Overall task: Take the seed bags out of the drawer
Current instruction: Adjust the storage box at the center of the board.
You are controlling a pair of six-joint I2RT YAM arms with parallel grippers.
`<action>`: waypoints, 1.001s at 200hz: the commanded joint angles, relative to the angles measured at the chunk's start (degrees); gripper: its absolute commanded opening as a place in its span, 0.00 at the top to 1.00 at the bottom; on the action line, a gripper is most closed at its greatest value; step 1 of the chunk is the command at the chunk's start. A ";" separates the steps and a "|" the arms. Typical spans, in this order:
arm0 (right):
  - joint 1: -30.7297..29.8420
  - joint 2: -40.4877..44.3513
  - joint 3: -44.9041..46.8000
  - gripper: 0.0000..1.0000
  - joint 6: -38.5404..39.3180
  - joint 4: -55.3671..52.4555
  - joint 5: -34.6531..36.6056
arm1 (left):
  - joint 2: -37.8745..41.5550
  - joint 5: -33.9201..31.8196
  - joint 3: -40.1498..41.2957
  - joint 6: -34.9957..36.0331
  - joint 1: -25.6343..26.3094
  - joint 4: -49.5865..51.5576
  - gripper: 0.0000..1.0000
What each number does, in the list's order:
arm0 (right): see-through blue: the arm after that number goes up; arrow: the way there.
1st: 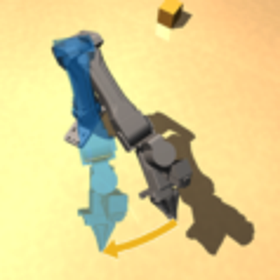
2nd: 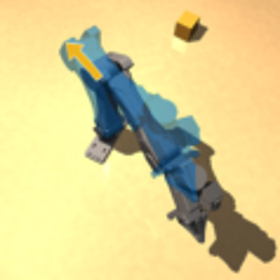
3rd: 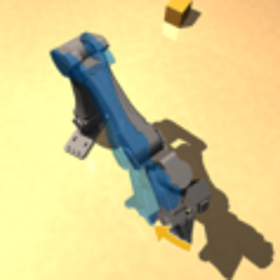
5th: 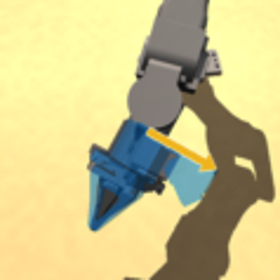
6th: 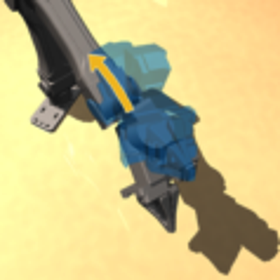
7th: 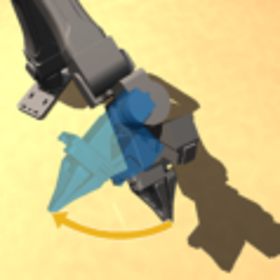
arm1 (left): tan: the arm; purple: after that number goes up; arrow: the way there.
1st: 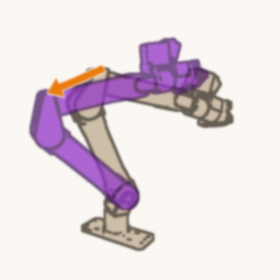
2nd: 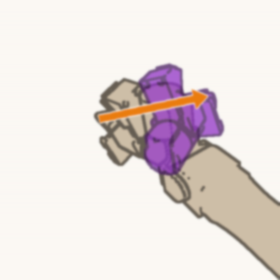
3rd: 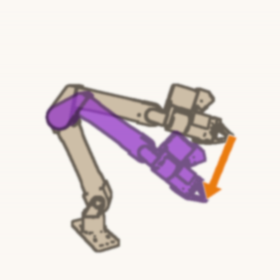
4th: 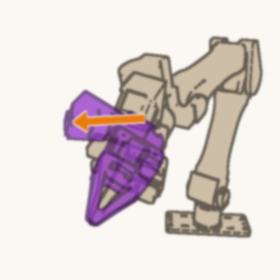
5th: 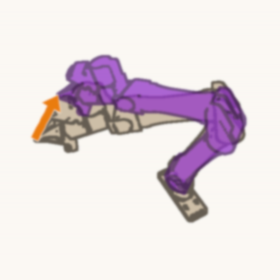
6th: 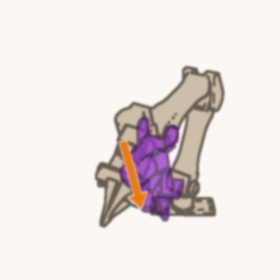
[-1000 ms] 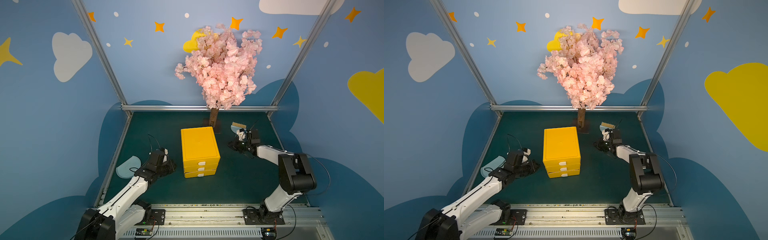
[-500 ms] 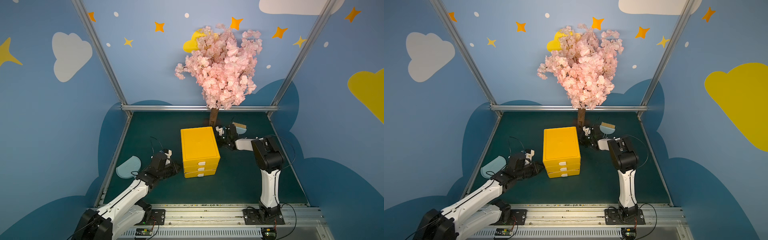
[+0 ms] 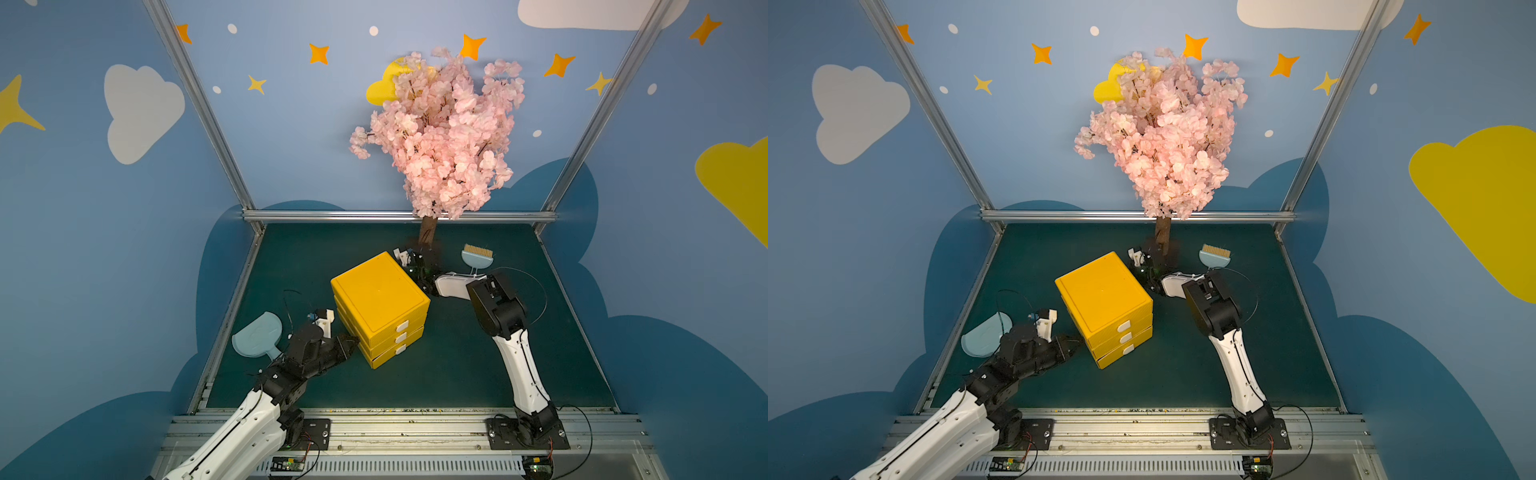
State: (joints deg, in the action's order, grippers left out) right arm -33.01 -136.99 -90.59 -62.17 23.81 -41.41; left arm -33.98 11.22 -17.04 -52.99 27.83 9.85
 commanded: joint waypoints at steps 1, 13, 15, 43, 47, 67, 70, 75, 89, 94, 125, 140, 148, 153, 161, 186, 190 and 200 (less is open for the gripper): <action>1.27 2.18 -0.86 1.00 3.00 -5.91 2.16 | 3.98 -3.01 -1.98 0.87 0.24 8.80 0.91; 2.76 4.46 0.94 0.99 5.11 -8.88 4.13 | 6.21 -4.98 -4.05 2.12 0.24 13.96 0.90; 3.06 4.89 1.36 0.99 5.48 -9.34 4.49 | 6.53 -5.33 -4.54 2.42 0.21 14.63 0.90; 7.60 11.36 8.52 0.96 9.88 -14.11 8.58 | 8.93 -10.74 -12.25 6.94 0.25 26.80 0.90; 8.28 12.29 9.74 0.96 10.35 -14.11 8.69 | 8.87 -11.24 -13.47 7.70 0.21 28.14 0.90; 11.62 16.68 15.33 0.96 13.13 -15.38 8.85 | 7.22 -15.80 -19.95 11.29 0.20 32.84 0.90; 12.04 17.32 16.22 0.96 13.66 -15.76 8.85 | 6.87 -16.59 -20.80 11.93 0.20 33.12 0.90; 12.61 18.61 17.52 0.96 14.60 -16.34 8.93 | 6.10 -17.75 -22.26 12.74 0.18 33.78 0.88; 13.71 22.40 21.61 0.96 17.70 -18.31 9.58 | 3.44 -21.27 -26.50 15.89 0.03 34.62 0.86; 13.93 24.00 23.01 0.96 18.89 -19.42 10.10 | 2.15 -22.25 -27.91 16.86 -0.24 34.63 0.85; 14.61 33.38 30.77 0.99 27.57 -27.94 13.26 | -7.66 -20.98 -37.21 23.90 -4.98 32.85 0.83; 14.82 38.20 35.78 1.00 29.64 -29.37 14.74 | -11.98 -17.02 -41.62 26.09 -10.06 31.99 0.83; 14.82 40.85 38.71 1.00 30.34 -29.73 15.51 | -13.74 -14.08 -43.49 26.92 -13.25 31.18 0.83; 14.76 42.54 40.46 1.00 30.63 -29.87 15.74 | -14.61 -12.36 -44.55 27.30 -15.36 30.65 0.83; 14.52 45.09 43.17 1.00 31.01 -29.80 15.76 | -16.44 -9.51 -45.94 27.58 -18.79 29.58 0.83; 10.66 52.29 50.09 1.00 32.08 -30.86 17.96 | -24.05 1.10 -49.22 26.99 -27.54 26.97 0.83; 9.69 53.33 50.90 1.00 32.24 -31.03 18.51 | -25.37 3.46 -49.35 26.65 -28.78 26.36 0.83; 7.19 55.87 53.21 1.00 32.21 -31.19 19.82 | -28.77 7.84 -49.26 25.73 -31.01 24.74 0.83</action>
State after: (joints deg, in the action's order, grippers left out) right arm -20.99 -86.37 -41.19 -32.58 -4.51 -25.04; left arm -56.36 5.39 -65.41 -27.70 1.72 38.20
